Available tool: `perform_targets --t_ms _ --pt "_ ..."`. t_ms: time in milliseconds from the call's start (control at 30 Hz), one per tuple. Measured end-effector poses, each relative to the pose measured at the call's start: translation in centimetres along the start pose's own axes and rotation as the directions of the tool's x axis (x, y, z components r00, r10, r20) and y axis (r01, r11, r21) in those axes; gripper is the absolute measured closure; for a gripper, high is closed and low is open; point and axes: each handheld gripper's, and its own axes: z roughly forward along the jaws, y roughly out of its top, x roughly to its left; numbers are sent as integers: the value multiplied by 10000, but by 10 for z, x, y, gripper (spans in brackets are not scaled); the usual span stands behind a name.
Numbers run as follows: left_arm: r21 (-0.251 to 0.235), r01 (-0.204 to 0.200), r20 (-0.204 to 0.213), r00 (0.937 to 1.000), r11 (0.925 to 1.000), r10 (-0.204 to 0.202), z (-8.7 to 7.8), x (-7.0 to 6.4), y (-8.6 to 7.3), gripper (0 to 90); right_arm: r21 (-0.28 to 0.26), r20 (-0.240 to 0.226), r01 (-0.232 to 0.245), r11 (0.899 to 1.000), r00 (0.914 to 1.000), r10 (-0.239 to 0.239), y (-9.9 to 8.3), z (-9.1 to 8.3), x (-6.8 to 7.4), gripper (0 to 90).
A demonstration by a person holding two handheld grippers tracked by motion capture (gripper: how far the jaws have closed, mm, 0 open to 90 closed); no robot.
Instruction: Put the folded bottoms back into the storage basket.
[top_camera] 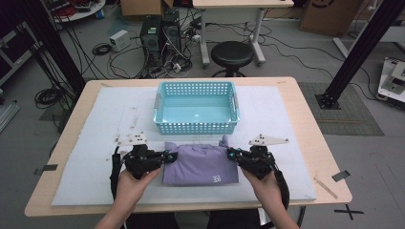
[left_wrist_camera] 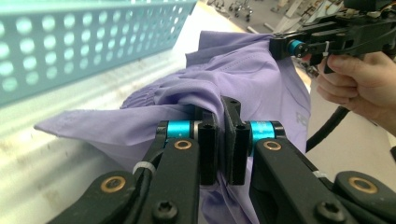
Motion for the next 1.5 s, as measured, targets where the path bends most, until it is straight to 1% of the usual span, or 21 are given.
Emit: perform_targets --t_ms 233,367,400,467,500,733,800,833,867,900,967,1000,1067,1200,1267,1300,1367,1400,1433,1467,1500 --pt "-166 -586 -94 9982 9981 585 -7 -2 32 858 -475 37 211 9986 9998 -210 28 -8 1 876" --pt "-417 -729 -253 9971 9965 719 -10 2 55 858 -889 103 221 9958 9997 -212 55 -9 -2 876" --pt "-483 -735 -287 9970 9961 722 -10 4 61 858 -889 103 221 9958 9997 -212 55 -9 -2 876" --pt "-589 -935 -435 9949 9939 910 -10 8 79 859 -1054 263 254 9941 9994 -227 73 -5 -6 876" --pt "-589 -935 -435 9949 9939 910 -10 8 79 859 -1089 311 266 9937 9992 -234 77 -4 -7 876" --pt "-789 -1402 -892 9871 9870 1331 0 28 123 859 -1249 1076 534 9907 9934 -399 115 11 -17 876" --pt "-835 -1419 -997 9860 9863 1334 5 38 128 859 -1309 1243 549 9899 9915 -386 125 18 -23 876" --pt "-834 -1439 -1087 9849 9861 1345 10 49 132 859 -1261 1319 423 9911 9909 -255 133 26 -29 876" --pt "-834 -1439 -1087 9849 9861 1345 10 49 132 859 -1261 1319 423 9911 9909 -255 133 26 -29 876" --pt "-1029 -1344 -1111 9862 9856 1229 13 60 133 859 -1292 1287 330 9911 9915 -162 139 35 -35 876" --pt "-1048 -1304 -1109 9867 9859 1187 14 65 134 859 -1277 1356 309 9913 9907 -134 144 43 -40 876" --pt "-1051 -1339 -1178 9856 9854 1213 17 73 138 859 -1258 1366 276 9917 9906 -102 147 46 -42 876" --pt "-1107 -1372 -1173 9853 9843 1242 18 75 141 859 -1259 1404 262 9917 9901 -84 149 49 -44 876" --pt "-1349 -1706 -1319 9794 9761 1529 19 80 157 859 -1490 1470 285 9884 9891 -64 162 54 -46 876" --pt "-1420 -1857 -1417 9759 9723 1657 22 85 164 859 -1650 1689 470 9852 9854 -187 172 58 -50 875" --pt "-1357 -1794 -1568 9750 9744 1577 27 93 163 859 -1644 1744 494 9851 9845 -202 173 61 -52 874" --pt "-1227 -1700 -1670 9747 9778 1485 31 98 160 857 -1605 1788 474 9859 9837 -182 173 66 -55 871" --pt "-1076 -1670 -1892 9712 9801 1447 36 103 154 846 -1470 1885 550 9876 9817 -266 171 72 -58 855" --pt "-865 -1544 -2298 9644 9842 1311 40 108 147 775 -1199 2096 547 9913 9774 -286 168 79 -61 772" --pt "-633 -1264 -2725 9564 9900 1047 45 112 139 484 -635 2338 126 9979 9723 26 156 91 -69 632" --pt "-347 -1117 -2908 9519 9931 969 47 116 130 484 -635 2338 126 9979 9723 26 156 91 -69 632"
